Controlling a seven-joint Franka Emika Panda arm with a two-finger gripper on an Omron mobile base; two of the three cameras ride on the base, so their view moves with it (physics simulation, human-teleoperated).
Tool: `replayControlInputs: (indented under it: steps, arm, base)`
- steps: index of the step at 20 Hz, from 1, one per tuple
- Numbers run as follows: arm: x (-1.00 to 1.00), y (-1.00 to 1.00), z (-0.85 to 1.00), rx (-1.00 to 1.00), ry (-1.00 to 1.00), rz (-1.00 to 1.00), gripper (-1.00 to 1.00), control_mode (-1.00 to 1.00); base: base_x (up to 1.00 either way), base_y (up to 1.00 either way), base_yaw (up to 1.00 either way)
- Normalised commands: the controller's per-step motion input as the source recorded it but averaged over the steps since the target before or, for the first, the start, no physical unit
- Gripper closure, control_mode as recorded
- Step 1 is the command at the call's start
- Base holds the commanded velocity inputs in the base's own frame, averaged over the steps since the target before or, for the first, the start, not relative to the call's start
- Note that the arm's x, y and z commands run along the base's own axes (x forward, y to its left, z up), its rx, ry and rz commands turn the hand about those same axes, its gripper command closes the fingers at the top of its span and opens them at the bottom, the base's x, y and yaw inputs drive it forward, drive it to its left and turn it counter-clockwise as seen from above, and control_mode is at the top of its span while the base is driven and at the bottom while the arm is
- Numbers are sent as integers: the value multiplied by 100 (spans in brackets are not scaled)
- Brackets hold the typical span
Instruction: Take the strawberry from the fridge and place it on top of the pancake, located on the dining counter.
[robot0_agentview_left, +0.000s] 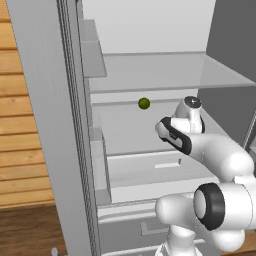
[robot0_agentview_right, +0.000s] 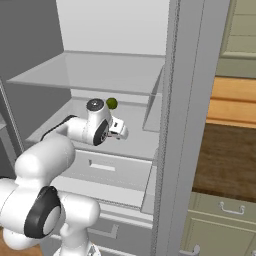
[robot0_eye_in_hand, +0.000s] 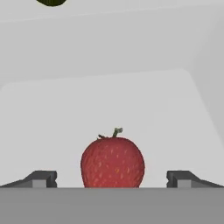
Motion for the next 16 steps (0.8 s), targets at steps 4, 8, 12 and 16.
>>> replayControlInputs:
  steps: [4,8,12,16]
  arm:
    - [13,0,0,0,-3,0,-100,-100]
    - [1,0,-3,0,0,0,-100,-100]
    - [19,4,-16,0,0,0,-100,-100]
    - [18,9,-20,0,0,0,-100,-100]
  base:
    - [0,0,0]
    - [0,0,0]
    - [0,0,0]
    - [0,0,0]
